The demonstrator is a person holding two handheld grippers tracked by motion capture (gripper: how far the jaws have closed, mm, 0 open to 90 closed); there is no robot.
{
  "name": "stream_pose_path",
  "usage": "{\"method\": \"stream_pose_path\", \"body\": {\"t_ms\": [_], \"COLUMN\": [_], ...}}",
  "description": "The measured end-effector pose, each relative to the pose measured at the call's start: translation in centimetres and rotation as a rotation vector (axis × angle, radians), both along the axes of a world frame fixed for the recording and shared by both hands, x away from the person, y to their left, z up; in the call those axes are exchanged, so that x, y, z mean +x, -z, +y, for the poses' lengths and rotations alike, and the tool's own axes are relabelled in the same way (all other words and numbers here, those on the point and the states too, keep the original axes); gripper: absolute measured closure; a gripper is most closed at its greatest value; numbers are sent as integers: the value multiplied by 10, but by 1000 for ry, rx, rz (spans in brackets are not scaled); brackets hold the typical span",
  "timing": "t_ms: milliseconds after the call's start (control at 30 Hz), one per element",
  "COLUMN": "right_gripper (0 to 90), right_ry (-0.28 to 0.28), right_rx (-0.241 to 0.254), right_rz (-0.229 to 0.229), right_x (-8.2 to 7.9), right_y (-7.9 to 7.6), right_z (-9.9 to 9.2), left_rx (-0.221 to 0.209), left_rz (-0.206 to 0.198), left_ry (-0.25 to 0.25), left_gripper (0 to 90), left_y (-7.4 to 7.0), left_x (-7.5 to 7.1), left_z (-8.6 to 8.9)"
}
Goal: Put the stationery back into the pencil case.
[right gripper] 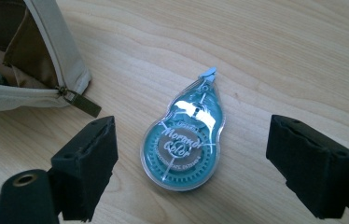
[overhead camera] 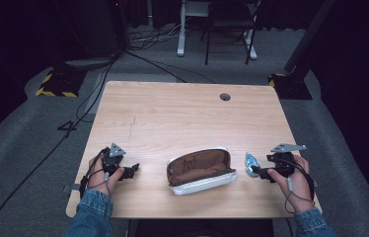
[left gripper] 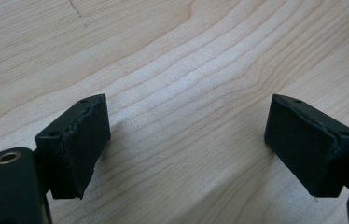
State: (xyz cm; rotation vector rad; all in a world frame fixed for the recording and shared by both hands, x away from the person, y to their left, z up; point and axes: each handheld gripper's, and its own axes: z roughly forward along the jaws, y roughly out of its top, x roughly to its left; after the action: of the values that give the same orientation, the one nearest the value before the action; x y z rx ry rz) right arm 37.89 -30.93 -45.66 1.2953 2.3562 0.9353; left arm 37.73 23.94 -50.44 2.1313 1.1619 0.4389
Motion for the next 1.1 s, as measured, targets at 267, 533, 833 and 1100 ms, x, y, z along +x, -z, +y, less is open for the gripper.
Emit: {"method": "stream_pose_path", "body": {"t_ms": [267, 533, 833, 1100], "right_gripper": [174, 205, 230, 260], "right_ry": [3, -1, 1, 3], "right_rx": [-39, -84, -92, -98], "right_rz": [39, 62, 51, 54], "right_x": [3, 5, 7, 7], "right_y": [13, 21, 26, 30], "right_z": [7, 13, 16, 18], "left_rx": [0, 0, 0, 0], "left_rz": [0, 0, 0, -3], "left_ry": [0, 0, 0, -1], "left_gripper": [144, 144, 144, 144], "left_y": [0, 0, 0, 0], "left_x": [0, 0, 0, 0], "left_z": [0, 0, 0, 0]}}
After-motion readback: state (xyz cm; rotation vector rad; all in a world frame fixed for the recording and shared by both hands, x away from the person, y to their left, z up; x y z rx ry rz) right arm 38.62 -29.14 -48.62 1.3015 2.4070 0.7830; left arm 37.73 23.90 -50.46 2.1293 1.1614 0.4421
